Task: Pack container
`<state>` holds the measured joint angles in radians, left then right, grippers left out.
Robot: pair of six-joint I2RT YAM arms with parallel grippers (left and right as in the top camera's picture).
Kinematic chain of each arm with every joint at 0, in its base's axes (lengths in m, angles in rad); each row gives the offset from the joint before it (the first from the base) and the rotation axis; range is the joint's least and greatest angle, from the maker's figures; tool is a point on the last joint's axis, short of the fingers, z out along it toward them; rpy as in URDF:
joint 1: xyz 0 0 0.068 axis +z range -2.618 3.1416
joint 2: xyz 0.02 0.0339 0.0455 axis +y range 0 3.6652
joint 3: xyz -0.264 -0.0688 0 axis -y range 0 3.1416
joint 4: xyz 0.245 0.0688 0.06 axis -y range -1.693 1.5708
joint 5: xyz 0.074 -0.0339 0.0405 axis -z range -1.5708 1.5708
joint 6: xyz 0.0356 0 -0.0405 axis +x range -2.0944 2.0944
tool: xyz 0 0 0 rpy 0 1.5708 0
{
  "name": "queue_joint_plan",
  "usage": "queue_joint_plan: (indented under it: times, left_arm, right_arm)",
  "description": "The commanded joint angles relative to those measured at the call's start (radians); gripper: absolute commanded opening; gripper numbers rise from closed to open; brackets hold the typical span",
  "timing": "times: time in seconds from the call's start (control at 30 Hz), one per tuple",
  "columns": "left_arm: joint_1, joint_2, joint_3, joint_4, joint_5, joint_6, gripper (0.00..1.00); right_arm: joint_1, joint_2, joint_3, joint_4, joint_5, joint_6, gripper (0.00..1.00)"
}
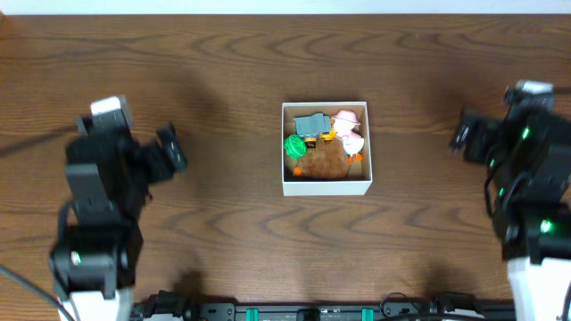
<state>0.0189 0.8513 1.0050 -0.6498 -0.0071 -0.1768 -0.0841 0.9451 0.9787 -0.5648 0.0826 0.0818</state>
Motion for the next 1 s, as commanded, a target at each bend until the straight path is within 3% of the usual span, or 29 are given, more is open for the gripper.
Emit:
queue_joint_plan:
  times: [0.0,0.17,0.3,0.97]
  left_arm:
    - [0.004,-0.164,-0.180,0.008,-0.005,-0.045,0.98]
    - [0.004,-0.409,-0.339,0.004,-0.005,-0.179,0.98]
    - [0.004,-0.491,-0.371,0.005,-0.005,-0.180,0.98]
    - [0.004,-0.491,-0.371,-0.003,-0.005,-0.180,0.98]
  right_arm:
    - [0.035,-0.153,-0.163,-0.005,0.022,0.045,0.98]
    - [0.060,-0.400,-0.331,-0.021,0.026,0.130,0.99]
    - [0.058,-0.520,-0.402,-0.024,0.043,0.131,0.99]
    - [0.058,-0.537,-0.416,-0.291,0.037,0.131,0.99]
